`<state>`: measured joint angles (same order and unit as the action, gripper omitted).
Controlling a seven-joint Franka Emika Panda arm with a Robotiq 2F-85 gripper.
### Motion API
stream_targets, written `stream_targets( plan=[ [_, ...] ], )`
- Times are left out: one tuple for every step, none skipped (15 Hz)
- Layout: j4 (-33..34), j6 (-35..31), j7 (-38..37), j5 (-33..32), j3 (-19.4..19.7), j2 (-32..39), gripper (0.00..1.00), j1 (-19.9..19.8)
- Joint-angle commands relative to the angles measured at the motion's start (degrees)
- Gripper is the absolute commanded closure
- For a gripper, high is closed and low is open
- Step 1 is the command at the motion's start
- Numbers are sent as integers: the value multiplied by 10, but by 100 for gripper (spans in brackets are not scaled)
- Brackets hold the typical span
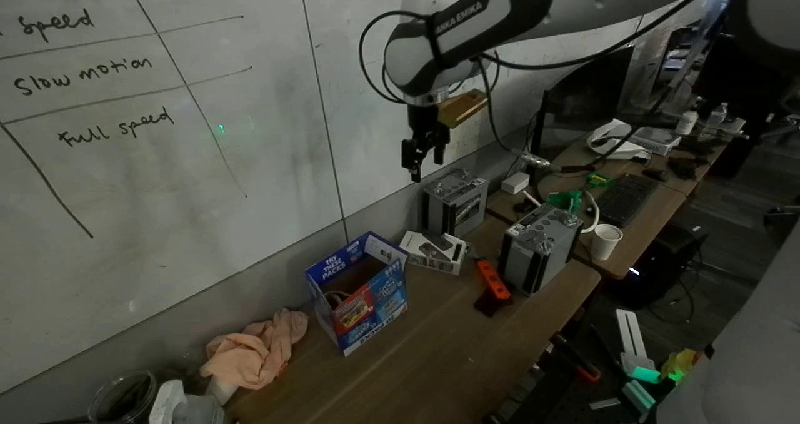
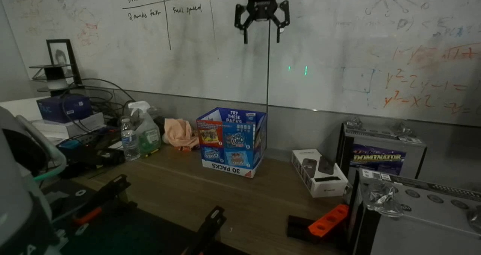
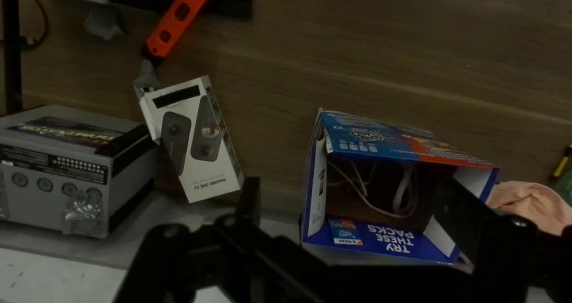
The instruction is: Put the ropes in the box one at a time
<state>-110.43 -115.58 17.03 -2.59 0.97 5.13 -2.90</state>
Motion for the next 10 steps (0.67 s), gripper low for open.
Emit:
stream_targets(
  plan=[
    [-108,2,45,63,21,-133,0,-21],
    [-126,-7,45,66,30,-165,0,-24],
    [-134,16,41,55,37,-192,0,-24],
    [-143,40,36,33,43,-220,0,-25],
    [-153,58,32,20,49,-250,0,-27],
    [-164,76,33,9,54,-278,0,-28],
    [-173,87,41,2,62,-305,0,-29],
    [-184,86,56,2,71,-328,0,-25],
    [-191,92,70,3,78,-346,0,-21],
    [-203,95,103,13,88,-361,0,-10]
  ],
)
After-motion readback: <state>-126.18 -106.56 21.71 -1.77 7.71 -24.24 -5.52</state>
